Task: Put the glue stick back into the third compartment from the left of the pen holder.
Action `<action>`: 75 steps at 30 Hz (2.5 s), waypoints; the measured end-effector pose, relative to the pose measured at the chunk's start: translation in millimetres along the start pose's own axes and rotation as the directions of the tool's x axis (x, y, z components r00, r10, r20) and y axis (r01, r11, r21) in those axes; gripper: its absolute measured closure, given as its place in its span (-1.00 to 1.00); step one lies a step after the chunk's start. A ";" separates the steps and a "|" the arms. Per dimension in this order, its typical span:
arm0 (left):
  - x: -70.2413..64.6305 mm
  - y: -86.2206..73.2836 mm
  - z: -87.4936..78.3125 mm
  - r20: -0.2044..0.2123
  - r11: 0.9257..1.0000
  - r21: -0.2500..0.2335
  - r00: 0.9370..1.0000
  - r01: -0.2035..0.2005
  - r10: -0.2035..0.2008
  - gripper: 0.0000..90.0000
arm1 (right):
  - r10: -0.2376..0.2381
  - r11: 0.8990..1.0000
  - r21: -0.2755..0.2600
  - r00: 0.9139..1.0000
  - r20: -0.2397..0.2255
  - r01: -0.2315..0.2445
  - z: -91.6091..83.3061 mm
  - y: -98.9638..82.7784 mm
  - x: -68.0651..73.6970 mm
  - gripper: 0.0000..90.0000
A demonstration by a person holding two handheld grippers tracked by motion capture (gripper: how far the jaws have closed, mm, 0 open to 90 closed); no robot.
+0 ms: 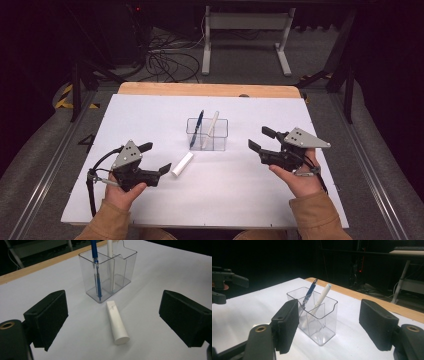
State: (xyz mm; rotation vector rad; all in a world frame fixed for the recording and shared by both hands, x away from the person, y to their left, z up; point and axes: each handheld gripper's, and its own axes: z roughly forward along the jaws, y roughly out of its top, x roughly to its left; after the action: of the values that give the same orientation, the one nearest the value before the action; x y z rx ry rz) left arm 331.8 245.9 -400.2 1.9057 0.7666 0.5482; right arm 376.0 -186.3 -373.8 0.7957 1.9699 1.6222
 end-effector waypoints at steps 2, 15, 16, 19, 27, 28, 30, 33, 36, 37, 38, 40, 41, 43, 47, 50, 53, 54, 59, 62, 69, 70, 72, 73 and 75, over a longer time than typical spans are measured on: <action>-1.6 -0.1 0.9 -0.004 1.000 0.004 1.000 -0.004 0.004 -0.81 | 0.000 1.000 0.013 1.000 0.001 0.000 0.0 -1.8 -0.6 -0.27; -8.3 1.7 5.3 -0.024 1.000 0.018 1.000 0.000 0.000 -0.85 | 0.002 1.000 0.019 1.000 0.001 -0.002 -1.7 -6.6 -2.3 -0.27; -8.5 1.9 5.8 -0.027 1.000 0.017 1.000 -0.002 0.002 -0.85 | 0.004 1.000 0.018 1.000 0.000 -0.004 -1.8 -6.8 -2.3 -0.27; -9.1 2.2 6.7 -0.011 1.000 0.020 1.000 0.011 -0.010 -0.85 | 0.002 1.000 0.020 1.000 0.001 -0.002 -2.0 -7.1 -2.3 -0.27; -9.8 3.6 9.0 -0.022 0.999 0.049 1.000 0.003 -0.002 -0.83 | 0.001 1.000 0.021 1.000 -0.003 -0.001 -1.1 -7.6 -1.6 -0.27; -9.9 4.1 9.9 -0.026 0.998 0.059 1.000 0.005 -0.003 -0.83 | 0.001 1.000 0.021 1.000 -0.003 -0.001 -0.8 -7.7 -1.5 -0.27; -10.0 4.8 11.4 -0.024 0.997 0.072 1.000 0.014 -0.012 -0.82 | 0.000 1.000 0.022 1.000 -0.005 0.000 -0.5 -7.7 -1.0 -0.27; -9.9 6.0 14.0 -0.033 0.996 0.088 0.999 0.024 -0.021 -0.81 | -0.001 1.000 0.022 1.000 -0.006 0.001 -0.4 -7.8 -0.6 -0.27; -9.6 7.1 17.5 -0.037 0.992 0.117 0.999 0.044 -0.040 -0.79 | -0.001 1.000 0.023 1.000 -0.006 0.001 -0.3 -8.0 -0.6 -0.27; -9.2 7.4 18.8 -0.035 0.991 0.127 0.998 0.049 -0.045 -0.78 | -0.003 1.000 0.023 1.000 -0.006 0.003 -0.2 -8.1 -0.7 -0.27; -8.9 7.6 20.2 -0.039 0.990 0.134 0.998 0.052 -0.047 -0.78 | -0.002 1.000 0.025 1.000 -0.006 0.003 -0.2 -8.2 -0.6 -0.27; -8.5 8.1 23.2 -0.041 0.987 0.152 0.998 0.057 -0.052 -0.77 | 0.001 1.000 0.026 1.000 -0.007 -0.001 -0.1 -8.4 -0.6 -0.27; -9.0 8.1 25.0 -0.038 0.985 0.158 0.997 0.068 -0.063 -0.76 | 0.001 1.000 0.027 1.000 -0.005 0.000 -0.1 -8.5 -0.6 -0.27; -9.0 8.6 27.9 -0.043 0.981 0.178 0.997 0.073 -0.066 -0.76 | 0.001 1.000 0.027 1.000 -0.005 0.000 0.0 -8.8 -0.8 -0.27; -9.7 9.5 34.7 -0.048 0.974 0.214 0.997 0.073 -0.064 -0.74 | 0.002 1.000 0.030 1.000 -0.005 -0.002 0.5 -9.3 -0.8 -0.27; -11.5 9.9 40.1 -0.056 0.967 0.246 0.997 0.065 -0.053 -0.74 | 0.002 1.000 0.030 1.000 -0.008 -0.001 0.9 -9.5 -0.5 -0.27; -13.5 9.1 45.1 -0.056 0.958 0.275 0.996 0.077 -0.064 -0.72 | -0.001 0.999 0.034 1.000 -0.011 0.002 1.5 -10.2 0.2 -0.27; -14.2 8.8 46.5 -0.059 0.955 0.285 0.996 0.079 -0.065 -0.72 | -0.003 0.999 0.036 1.000 -0.011 0.003 1.7 -10.5 0.2 -0.27; -17.0 7.1 52.8 -0.061 0.946 0.318 0.997 0.067 -0.050 -0.70 | -0.004 0.999 0.038 1.000 -0.010 0.004 1.8 -10.9 -0.2 -0.27; -18.3 5.8 56.5 -0.061 0.938 0.343 0.997 0.061 -0.043 -0.68 | -0.003 0.999 0.038 1.000 -0.009 0.003 1.4 -10.8 -0.1 -0.27; -22.0 1.0 66.0 -0.062 0.919 0.390 0.998 0.052 -0.030 -0.64 | -0.004 0.999 0.044 1.000 -0.009 0.004 2.2 -11.6 0.3 -0.27; -22.8 0.3 67.3 -0.067 0.918 0.393 0.997 0.050 -0.026 -0.64 | -0.004 0.999 0.043 1.000 -0.010 0.004 2.3 -11.8 0.2 -0.27; -23.6 -1.1 69.1 -0.069 0.915 0.399 0.997 0.050 -0.025 -0.62 | -0.005 0.999 0.044 1.000 -0.010 0.005 2.5 -12.1 0.2 -0.27; -23.5 -1.9 69.8 -0.065 0.914 0.404 0.998 0.047 -0.022 -0.61 | -0.005 0.999 0.045 1.000 -0.011 0.006 2.6 -12.2 0.3 -0.27; -23.8 -3.4 71.2 -0.067 0.910 0.411 0.997 0.053 -0.027 -0.59 | -0.006 0.999 0.047 1.000 -0.010 0.006 2.8 -12.7 0.3 -0.27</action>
State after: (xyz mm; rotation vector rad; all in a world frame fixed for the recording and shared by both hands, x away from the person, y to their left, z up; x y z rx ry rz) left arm 361.2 186.0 -434.7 2.2624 1.0219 0.4429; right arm 375.9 -185.7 -386.7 0.8001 2.0222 1.5848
